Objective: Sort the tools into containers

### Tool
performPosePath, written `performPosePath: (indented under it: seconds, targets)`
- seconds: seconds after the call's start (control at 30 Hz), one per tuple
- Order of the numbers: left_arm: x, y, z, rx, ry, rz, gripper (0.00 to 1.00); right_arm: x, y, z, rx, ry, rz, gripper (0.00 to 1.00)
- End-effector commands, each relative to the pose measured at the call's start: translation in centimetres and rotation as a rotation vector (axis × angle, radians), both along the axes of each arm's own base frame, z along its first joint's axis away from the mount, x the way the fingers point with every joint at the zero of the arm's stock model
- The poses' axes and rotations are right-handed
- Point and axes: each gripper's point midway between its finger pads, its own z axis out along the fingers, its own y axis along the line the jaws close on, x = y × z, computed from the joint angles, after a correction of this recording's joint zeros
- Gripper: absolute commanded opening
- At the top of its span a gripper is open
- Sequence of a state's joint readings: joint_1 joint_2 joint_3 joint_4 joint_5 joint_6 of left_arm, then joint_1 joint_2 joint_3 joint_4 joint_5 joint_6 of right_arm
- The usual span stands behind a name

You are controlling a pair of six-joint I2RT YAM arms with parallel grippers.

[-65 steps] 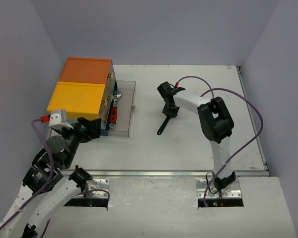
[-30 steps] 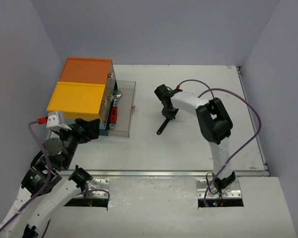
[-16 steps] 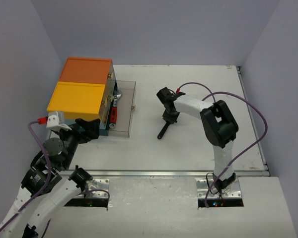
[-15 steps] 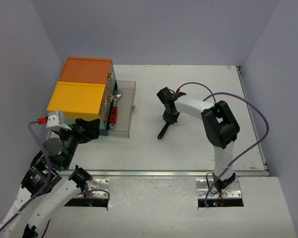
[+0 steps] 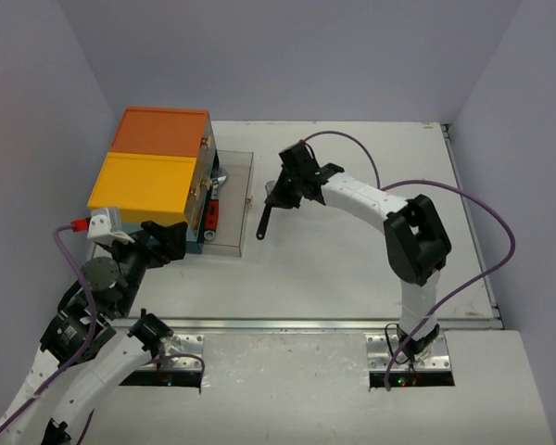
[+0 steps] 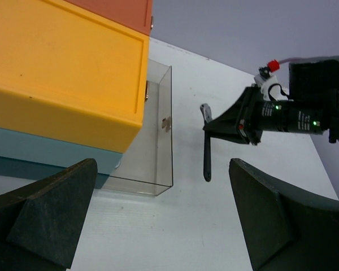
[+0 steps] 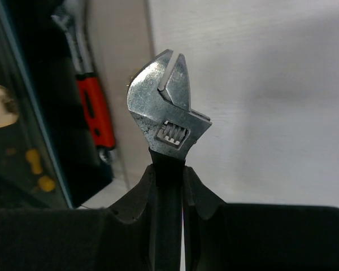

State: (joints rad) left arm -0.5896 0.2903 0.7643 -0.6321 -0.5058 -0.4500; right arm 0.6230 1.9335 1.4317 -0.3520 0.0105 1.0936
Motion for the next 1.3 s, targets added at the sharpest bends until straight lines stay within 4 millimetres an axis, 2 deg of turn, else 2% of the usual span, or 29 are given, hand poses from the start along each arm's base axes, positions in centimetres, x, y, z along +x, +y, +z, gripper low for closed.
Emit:
performPosePath:
  seconds: [0.0,0.07,0.1,0.13,0.2,0.27,0.33,0.37,0.47,0.6,0.67,0.7,0.73,0.77,0.8,0.83,0.87,0.93,1.0,1.07,1.13,1.17,1.27]
  targets:
    - [0.4,-0.3,0.4,-0.007,-0.014,0.0,1.0,2.7,8.5,6.5,0.188,-0.152,0.157,0.0]
    - [0.4,-0.3,0.5,-0.009,-0.015,0.001,1.0,3.9,11.3,8.2,0.248,-0.177,0.194,0.0]
    - [0.4,-0.2,0.4,-0.008,-0.014,0.002,1.0,4.2,11.9,6.7,0.241,-0.155,0.2,0.0]
    - [0.3,-0.2,0.5,-0.009,-0.015,0.001,1.0,4.9,12.8,7.5,0.256,-0.173,0.198,0.0]
    - [0.3,-0.2,0.5,-0.01,-0.016,0.002,1.0,5.3,13.4,5.4,0.231,-0.137,0.187,0.0]
    - [0.3,-0.2,0.5,-0.011,-0.018,0.003,1.0,5.5,13.9,4.4,0.238,-0.107,0.175,0.2]
    - [0.3,-0.2,0.5,-0.012,-0.019,0.0,1.0,5.4,14.0,3.9,0.241,-0.087,0.162,0.49]
    - [0.3,-0.2,0.6,-0.012,-0.019,-0.001,1.0,5.4,13.9,3.5,0.239,-0.079,0.156,0.6]
    - [0.2,-0.2,0.6,-0.013,-0.021,-0.001,1.0,5.3,13.3,3.3,0.222,-0.083,0.144,0.67]
    - [0.2,-0.2,0.6,-0.015,-0.022,-0.001,1.0,5.3,10.6,5.4,0.154,-0.155,0.135,0.69]
    - [0.2,-0.1,0.7,-0.016,-0.025,0.0,1.0,4.6,7.6,5.6,0.066,-0.189,0.114,0.67]
    - [0.1,-0.1,0.7,-0.017,-0.026,0.0,1.0,4.2,5.9,5.0,0.011,-0.194,0.096,0.65]
    - [0.1,-0.1,0.7,-0.018,-0.028,0.001,1.0,3.9,4.4,3.3,-0.053,-0.186,0.079,0.6]
    - [0.1,-0.1,0.7,-0.018,-0.028,0.0,1.0,3.6,2.8,4.3,-0.092,-0.22,0.057,0.46]
    - [0.1,-0.2,0.7,-0.019,-0.028,-0.002,1.0,2.8,0.7,2.4,-0.184,-0.216,0.052,0.32]
    - [0.2,-0.2,0.7,-0.016,-0.026,-0.004,1.0,3.2,-1.9,2.0,-0.29,-0.247,-0.01,0.13]
    - [0.2,-0.3,0.7,-0.015,-0.026,-0.006,1.0,3.0,-3.5,1.5,-0.348,-0.245,-0.03,0.05]
    - [0.3,-0.4,0.5,-0.009,-0.02,-0.009,1.0,2.9,-5.1,-0.3,-0.43,-0.227,-0.017,0.0]
    - [0.3,-0.5,0.5,-0.006,-0.014,-0.011,1.0,3.2,-4.1,-1.6,-0.407,-0.196,0.043,0.0]
    - [0.4,-0.4,0.4,-0.005,-0.013,-0.009,1.0,4.9,-1.1,-3.8,-0.336,-0.188,0.182,0.03]
    - [0.4,-0.4,0.5,-0.006,-0.014,-0.004,1.0,5.9,2.6,-4.9,-0.213,-0.22,0.317,0.06]
    - [0.4,-0.3,0.5,-0.009,-0.016,-0.002,1.0,6.3,3.8,-5.0,-0.174,-0.245,0.349,0.07]
    - [0.3,-0.2,0.5,-0.012,-0.019,0.0,1.0,7.4,7.9,-3.5,0.014,-0.375,0.45,0.09]
